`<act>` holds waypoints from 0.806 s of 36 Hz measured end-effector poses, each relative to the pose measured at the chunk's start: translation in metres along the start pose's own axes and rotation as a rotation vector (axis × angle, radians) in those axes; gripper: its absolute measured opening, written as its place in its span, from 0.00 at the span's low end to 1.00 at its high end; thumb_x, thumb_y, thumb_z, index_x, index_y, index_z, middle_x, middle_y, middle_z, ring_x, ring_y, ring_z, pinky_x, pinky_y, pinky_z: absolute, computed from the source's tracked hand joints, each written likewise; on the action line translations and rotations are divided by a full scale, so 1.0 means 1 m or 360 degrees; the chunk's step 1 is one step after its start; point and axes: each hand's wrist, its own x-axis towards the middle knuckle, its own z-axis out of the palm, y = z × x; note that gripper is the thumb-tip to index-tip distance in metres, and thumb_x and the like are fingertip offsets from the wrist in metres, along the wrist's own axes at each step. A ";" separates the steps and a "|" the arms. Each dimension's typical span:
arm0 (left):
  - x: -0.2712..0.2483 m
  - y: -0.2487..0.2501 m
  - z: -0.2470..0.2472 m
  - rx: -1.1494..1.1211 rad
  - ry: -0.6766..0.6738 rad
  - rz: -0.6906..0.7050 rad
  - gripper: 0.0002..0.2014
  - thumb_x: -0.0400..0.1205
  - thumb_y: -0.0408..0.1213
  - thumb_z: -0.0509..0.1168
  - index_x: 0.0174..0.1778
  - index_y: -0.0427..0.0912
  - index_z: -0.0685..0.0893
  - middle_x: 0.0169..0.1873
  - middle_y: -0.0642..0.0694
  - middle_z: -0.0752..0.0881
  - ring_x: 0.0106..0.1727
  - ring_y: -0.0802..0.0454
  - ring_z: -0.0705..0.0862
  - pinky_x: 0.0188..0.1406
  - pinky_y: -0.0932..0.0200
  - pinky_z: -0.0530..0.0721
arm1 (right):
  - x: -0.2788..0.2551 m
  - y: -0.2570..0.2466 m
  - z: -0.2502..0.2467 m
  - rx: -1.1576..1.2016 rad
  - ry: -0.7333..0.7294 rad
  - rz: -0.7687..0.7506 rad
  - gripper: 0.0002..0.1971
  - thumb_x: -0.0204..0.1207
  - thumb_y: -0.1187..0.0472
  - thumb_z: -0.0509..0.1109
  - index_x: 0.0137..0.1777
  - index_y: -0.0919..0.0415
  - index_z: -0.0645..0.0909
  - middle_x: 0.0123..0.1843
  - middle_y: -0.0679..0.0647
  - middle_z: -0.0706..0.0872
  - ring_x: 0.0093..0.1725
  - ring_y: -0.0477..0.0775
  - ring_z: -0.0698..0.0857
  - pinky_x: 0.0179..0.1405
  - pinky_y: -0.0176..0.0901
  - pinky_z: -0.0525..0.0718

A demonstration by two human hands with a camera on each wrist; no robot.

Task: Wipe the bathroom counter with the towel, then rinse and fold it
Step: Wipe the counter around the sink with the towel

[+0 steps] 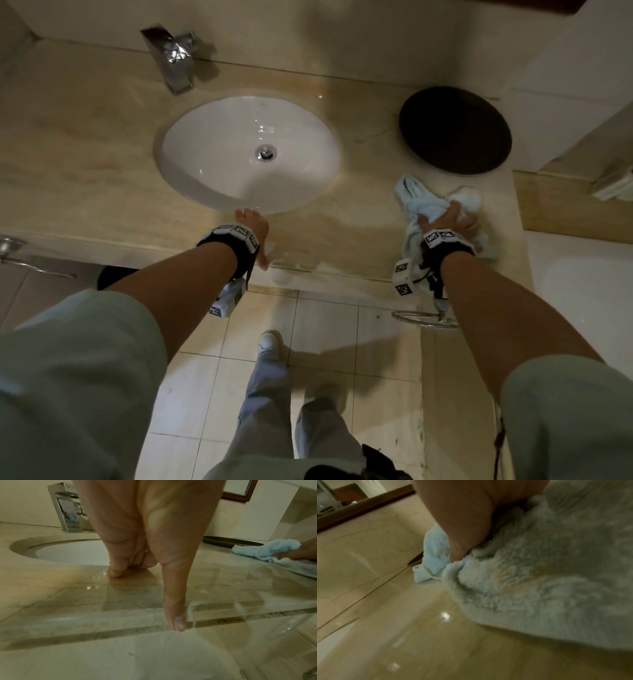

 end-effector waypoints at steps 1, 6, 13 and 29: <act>0.001 0.000 -0.001 0.0003 -0.0015 0.0007 0.56 0.67 0.57 0.77 0.79 0.25 0.58 0.81 0.29 0.54 0.82 0.30 0.53 0.82 0.41 0.55 | -0.005 -0.005 0.004 0.0029 -0.0011 0.0006 0.41 0.73 0.39 0.69 0.81 0.50 0.56 0.82 0.67 0.50 0.81 0.70 0.50 0.76 0.74 0.52; 0.004 0.002 -0.003 0.0016 -0.0045 0.0006 0.52 0.64 0.58 0.78 0.75 0.27 0.67 0.79 0.28 0.60 0.80 0.30 0.59 0.81 0.37 0.57 | -0.053 -0.040 0.027 -0.0159 -0.0053 -0.0245 0.41 0.73 0.37 0.66 0.82 0.49 0.54 0.82 0.65 0.52 0.80 0.67 0.55 0.74 0.75 0.55; 0.003 0.005 -0.001 -0.0014 -0.0013 -0.0048 0.50 0.59 0.58 0.81 0.71 0.31 0.73 0.73 0.31 0.71 0.73 0.31 0.71 0.72 0.38 0.73 | -0.114 -0.097 0.070 -0.0410 -0.0174 -0.0850 0.40 0.72 0.32 0.62 0.81 0.47 0.58 0.81 0.60 0.60 0.77 0.65 0.63 0.72 0.70 0.59; 0.002 0.002 0.003 -0.0006 0.0046 -0.0052 0.49 0.64 0.59 0.77 0.73 0.31 0.70 0.75 0.31 0.67 0.76 0.31 0.64 0.76 0.41 0.68 | -0.018 0.030 -0.006 0.0048 0.0000 -0.0088 0.38 0.68 0.34 0.70 0.77 0.41 0.62 0.79 0.56 0.60 0.77 0.62 0.61 0.76 0.70 0.53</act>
